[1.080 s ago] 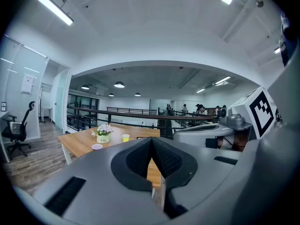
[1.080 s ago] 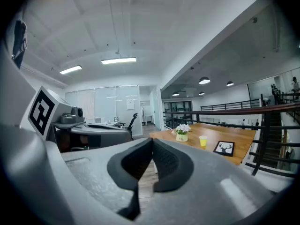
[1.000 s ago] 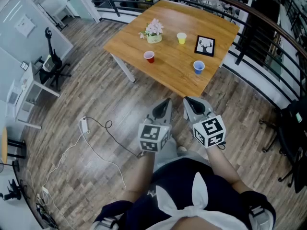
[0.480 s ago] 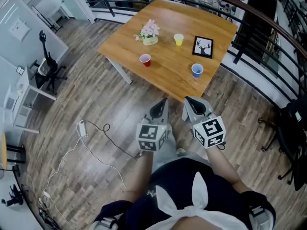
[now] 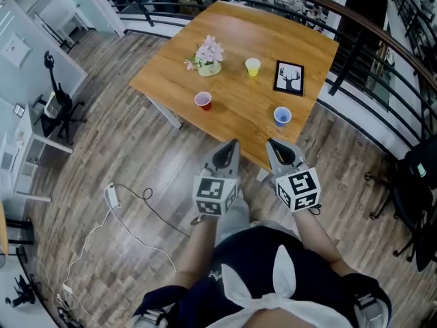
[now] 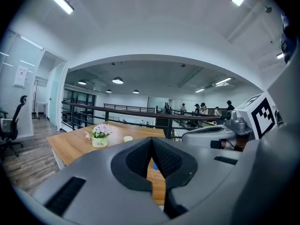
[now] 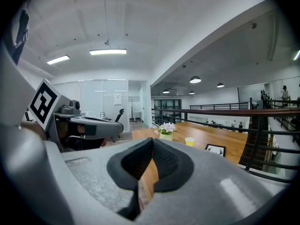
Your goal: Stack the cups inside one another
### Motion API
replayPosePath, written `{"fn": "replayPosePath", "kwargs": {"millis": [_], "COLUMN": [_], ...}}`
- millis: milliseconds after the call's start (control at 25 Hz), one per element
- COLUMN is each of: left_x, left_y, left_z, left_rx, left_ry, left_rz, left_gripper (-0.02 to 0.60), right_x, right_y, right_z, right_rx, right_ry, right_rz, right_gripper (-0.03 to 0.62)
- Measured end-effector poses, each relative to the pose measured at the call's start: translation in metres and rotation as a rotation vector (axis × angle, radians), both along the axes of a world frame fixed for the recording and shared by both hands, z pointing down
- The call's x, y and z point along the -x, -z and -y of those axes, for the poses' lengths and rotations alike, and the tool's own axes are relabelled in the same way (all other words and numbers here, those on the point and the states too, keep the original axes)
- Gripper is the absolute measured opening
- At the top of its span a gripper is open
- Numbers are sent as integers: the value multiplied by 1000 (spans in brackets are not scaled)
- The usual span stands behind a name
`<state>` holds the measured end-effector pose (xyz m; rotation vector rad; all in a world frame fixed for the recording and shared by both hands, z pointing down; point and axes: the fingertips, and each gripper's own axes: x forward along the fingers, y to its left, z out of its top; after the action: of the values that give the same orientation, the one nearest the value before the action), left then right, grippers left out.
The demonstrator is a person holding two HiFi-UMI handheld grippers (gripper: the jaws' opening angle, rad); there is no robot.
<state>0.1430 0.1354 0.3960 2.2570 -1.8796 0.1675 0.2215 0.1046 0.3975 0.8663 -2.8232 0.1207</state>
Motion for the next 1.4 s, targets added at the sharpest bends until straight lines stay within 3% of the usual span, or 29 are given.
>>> {"fn": "replayPosePath", "kwargs": {"millis": [240, 480, 840, 1400], "left_x": [25, 44, 68, 101], "left_y": [-11, -22, -40, -62], "left_z": [46, 84, 129, 153], "left_rx": [24, 45, 78, 110], "left_ry": [-41, -82, -145, -240], "left_rz": [-19, -37, -44, -34], "left_gripper": [17, 17, 17, 17], "right_x": [15, 20, 23, 12], "right_y": [-12, -30, -62, -114], "right_z": [48, 89, 139, 178], "right_rx": [20, 76, 132, 230], "right_ry": [-55, -124, -221, -374], "right_rz": [-26, -65, -133, -218], "right_gripper": [45, 161, 249, 324]}}
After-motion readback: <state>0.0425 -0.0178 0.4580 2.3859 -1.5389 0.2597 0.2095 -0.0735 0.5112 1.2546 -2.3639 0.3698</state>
